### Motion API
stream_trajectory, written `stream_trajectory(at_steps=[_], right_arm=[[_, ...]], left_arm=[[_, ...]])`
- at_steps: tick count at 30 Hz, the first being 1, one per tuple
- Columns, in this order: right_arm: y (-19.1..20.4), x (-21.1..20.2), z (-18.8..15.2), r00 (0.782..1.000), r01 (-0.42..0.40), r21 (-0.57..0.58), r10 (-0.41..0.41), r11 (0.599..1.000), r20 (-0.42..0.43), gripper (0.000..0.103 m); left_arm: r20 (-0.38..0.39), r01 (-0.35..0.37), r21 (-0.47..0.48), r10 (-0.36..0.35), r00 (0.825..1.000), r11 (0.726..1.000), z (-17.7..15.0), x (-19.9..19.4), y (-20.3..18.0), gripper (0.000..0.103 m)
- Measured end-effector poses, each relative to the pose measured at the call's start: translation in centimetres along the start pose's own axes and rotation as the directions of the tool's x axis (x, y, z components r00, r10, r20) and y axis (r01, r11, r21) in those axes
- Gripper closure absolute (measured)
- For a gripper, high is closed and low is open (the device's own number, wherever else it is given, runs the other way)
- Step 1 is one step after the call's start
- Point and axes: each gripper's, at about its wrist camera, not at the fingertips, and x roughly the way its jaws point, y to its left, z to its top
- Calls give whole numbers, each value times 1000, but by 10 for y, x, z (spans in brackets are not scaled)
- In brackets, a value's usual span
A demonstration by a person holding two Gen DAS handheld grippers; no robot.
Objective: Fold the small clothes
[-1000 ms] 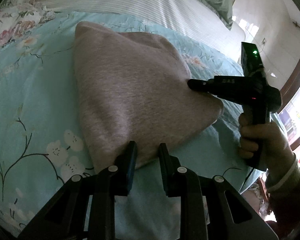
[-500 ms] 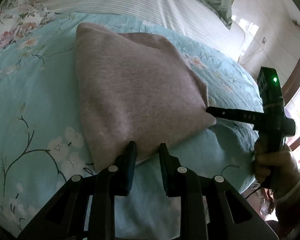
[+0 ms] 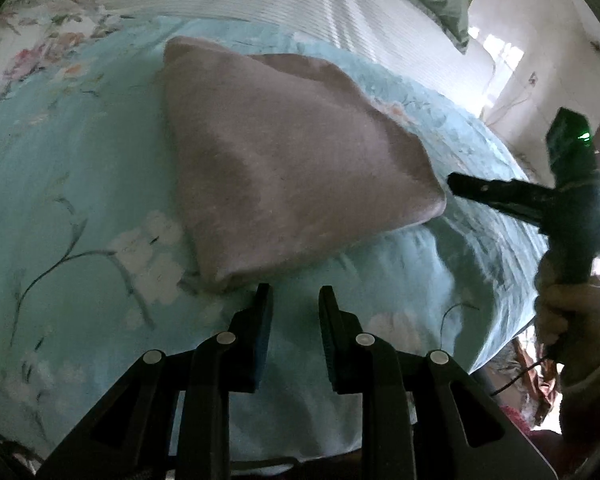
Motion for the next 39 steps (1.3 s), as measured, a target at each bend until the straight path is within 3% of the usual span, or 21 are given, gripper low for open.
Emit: stream_trajectory(at_steps=[2,4,6,11,12,18,31,37,39], right_arm=[[4,-7,-3,1000,-12,-8,12,1000,0,86],[8,-11,-8,1000,-18,-15,18,1000,-8,81],[13,-13,-15,999,-23,-25,22,999,-24,58],[28,-13,-36,998,-24,-73,20,997,-62,31],[31,-13,-41,997,-26,-78,21,997,-73,26],[44,-10,-64,992,-30,-120,16,992,-123,23],[44,-18,-67,991,-26,-126,9,992,-135,17],[55,-34,-54,993,-34,-180,14,983,-113,7],[60,-41,-49,995,-38,-198,18,980,-99,5]], left_arm=[[13,-23,0,23,1000,1000,-5,-11,-1,74],[28,-49,1,49,998,999,-11,-21,-2,58],[42,-90,-6,90,995,996,-16,-31,-2,44],[51,-143,-47,145,988,989,-23,-46,4,18],[46,-160,-57,162,986,986,-23,-46,6,18],[45,-222,-65,225,973,973,-30,-50,8,18],[57,-306,-1,306,950,952,-32,-64,-3,18],[158,-403,41,392,906,914,-19,-95,-15,18],[187,-410,37,397,899,911,-14,-105,-17,18]])
